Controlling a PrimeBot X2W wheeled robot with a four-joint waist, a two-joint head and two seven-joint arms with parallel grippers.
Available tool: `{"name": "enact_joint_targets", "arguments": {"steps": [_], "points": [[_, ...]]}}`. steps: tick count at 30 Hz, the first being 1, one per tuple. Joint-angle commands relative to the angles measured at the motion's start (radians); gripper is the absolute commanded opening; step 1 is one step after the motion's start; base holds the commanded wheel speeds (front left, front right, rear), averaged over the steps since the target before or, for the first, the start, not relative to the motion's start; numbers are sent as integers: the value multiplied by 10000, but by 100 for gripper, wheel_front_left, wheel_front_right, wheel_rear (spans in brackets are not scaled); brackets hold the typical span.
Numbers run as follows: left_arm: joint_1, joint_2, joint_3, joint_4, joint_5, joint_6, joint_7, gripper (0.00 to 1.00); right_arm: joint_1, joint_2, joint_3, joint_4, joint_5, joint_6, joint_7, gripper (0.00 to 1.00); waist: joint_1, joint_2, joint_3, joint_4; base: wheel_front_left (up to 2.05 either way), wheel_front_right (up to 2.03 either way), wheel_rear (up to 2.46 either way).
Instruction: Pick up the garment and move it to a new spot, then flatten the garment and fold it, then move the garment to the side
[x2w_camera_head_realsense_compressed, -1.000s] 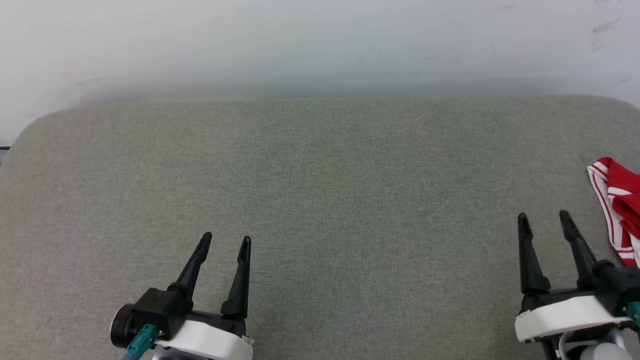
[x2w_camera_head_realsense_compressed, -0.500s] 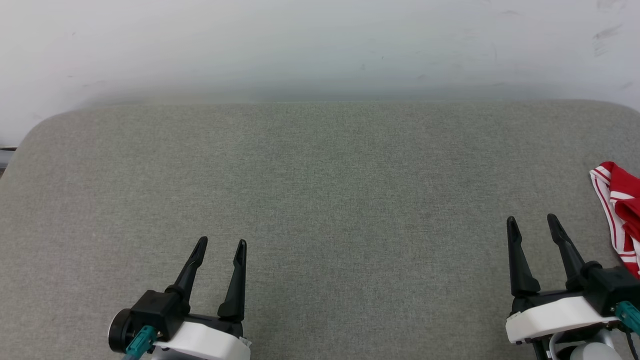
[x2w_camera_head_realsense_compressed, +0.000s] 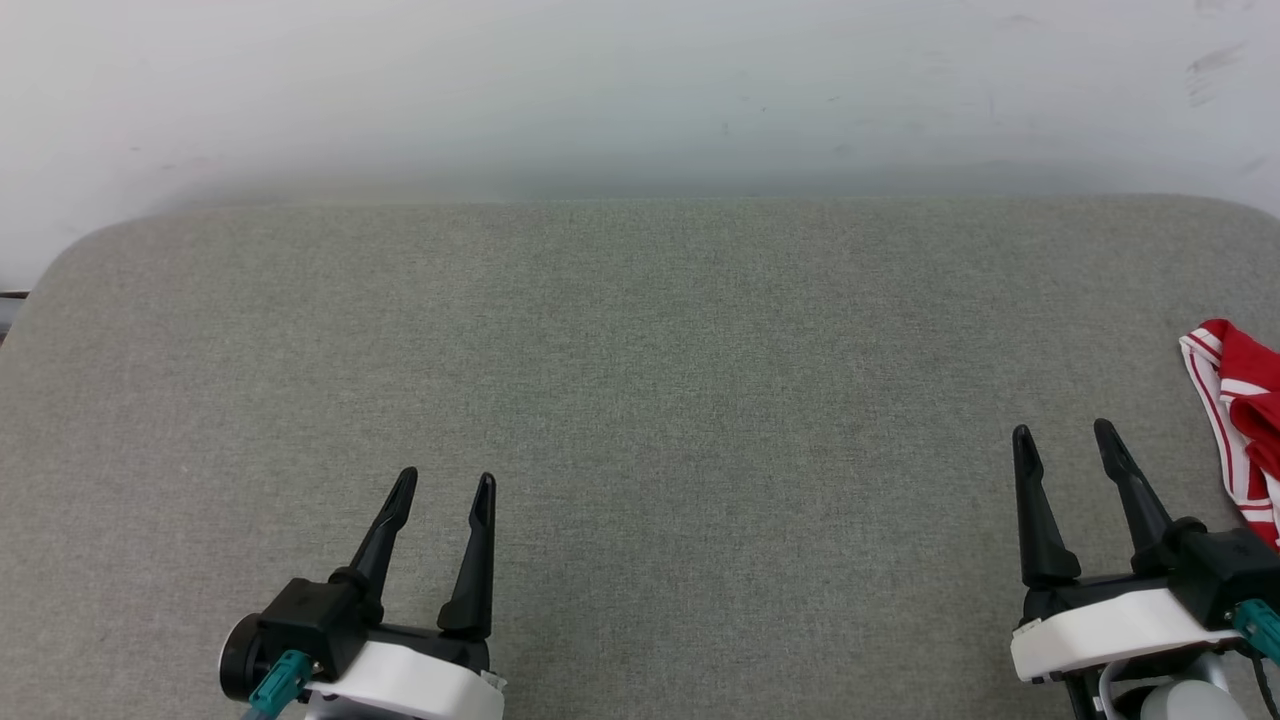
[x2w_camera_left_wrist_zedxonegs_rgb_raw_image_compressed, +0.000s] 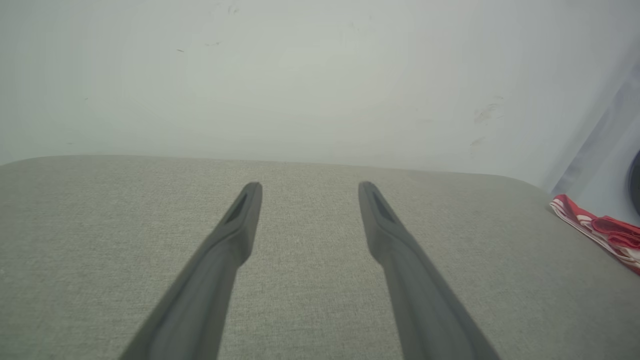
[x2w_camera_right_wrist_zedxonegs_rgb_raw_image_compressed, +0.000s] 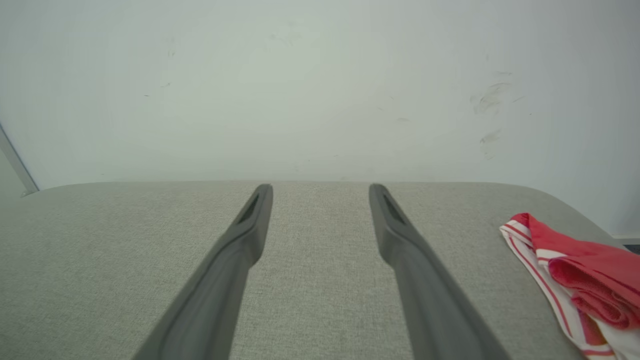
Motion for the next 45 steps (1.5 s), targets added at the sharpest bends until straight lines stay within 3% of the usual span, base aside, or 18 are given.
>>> {"name": "enact_joint_targets", "arguments": {"steps": [1,4,5,10,16,45], "points": [[-8,-11,-18,21,2,-18,-17,100,-125,44,-1,-13,79,-9,-17,100,0,0,-3,-1,0,0,0],[-11,-6,90,-24,-44,-18,-17,100,-130,44,16,-9,84,-9,-18,100,0,0,4,10,0,0,0],[1,-8,74,-12,-28,0,0,0,-4,0,10,4,78,0,-2,0,0,0,5,9,0,0,0],[134,-4,44,238,-234,7,23,0,128,2,4,321,297,2,70,0,0,0,0,9,0,0,0],[20,102,131,347,-1716,39,295,0,58,4,-45,414,1753,1,443,0,0,0,-41,8,0,0,0],[-490,332,472,989,-6510,-7,1280,0,-184,13,-192,709,6591,-1,1649,0,0,0,-215,10,0,0,0]]}}
